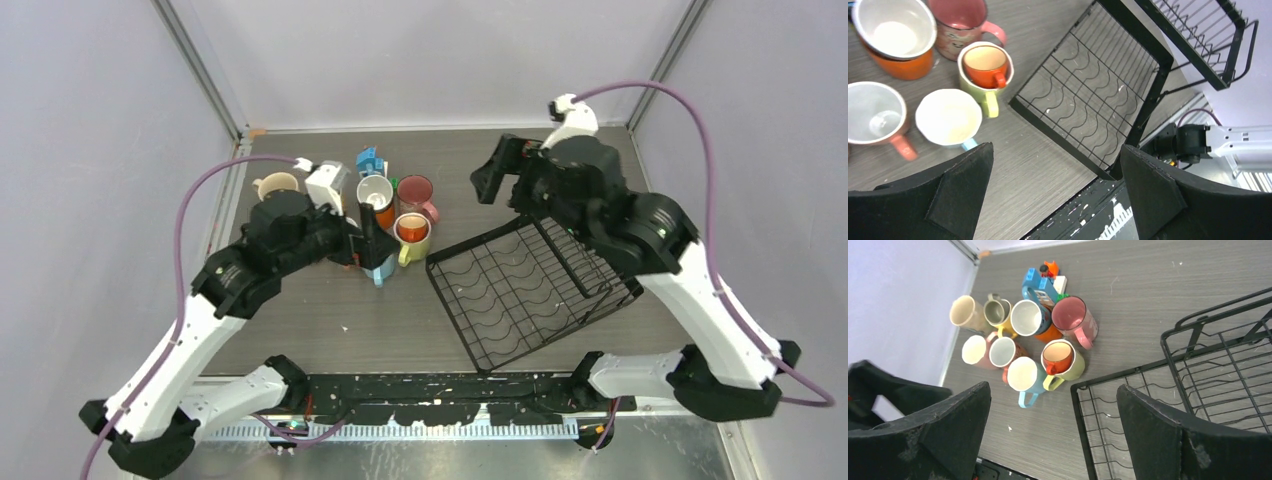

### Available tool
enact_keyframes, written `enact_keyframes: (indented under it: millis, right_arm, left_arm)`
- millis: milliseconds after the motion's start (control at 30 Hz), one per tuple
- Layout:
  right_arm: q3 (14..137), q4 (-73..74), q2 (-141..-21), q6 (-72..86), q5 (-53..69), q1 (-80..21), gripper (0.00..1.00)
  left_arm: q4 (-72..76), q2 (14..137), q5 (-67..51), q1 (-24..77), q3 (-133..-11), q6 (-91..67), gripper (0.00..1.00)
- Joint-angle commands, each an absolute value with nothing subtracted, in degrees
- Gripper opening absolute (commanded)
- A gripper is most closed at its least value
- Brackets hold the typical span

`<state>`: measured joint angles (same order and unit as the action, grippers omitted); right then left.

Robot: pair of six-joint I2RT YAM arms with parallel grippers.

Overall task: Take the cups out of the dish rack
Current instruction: Reset both arms

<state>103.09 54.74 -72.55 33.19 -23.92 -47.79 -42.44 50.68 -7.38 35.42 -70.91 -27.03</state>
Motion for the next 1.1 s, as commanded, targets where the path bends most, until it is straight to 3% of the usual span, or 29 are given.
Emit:
enact_keyframes:
  millis: [0, 467, 1067]
  right_arm:
    - [98.62, 48.79, -67.39, 34.56, -27.84, -47.99, 1.00]
    - [88.55, 44.46, -58.39, 35.23, -30.44, -47.99, 1.00]
    - [87.01, 41.88, -58.53, 36.08, -29.12, -47.96, 1.00]
  left_arm:
    - [-36.22, 54.02, -2.45, 41.49, -71.72, -27.27, 1.00]
    - [-39.48, 60.43, 1.48, 46.06, -76.89, -25.30, 1.00]
    - [-41.51, 55.91, 7.15, 46.05, -75.07, -24.10, 1.00]
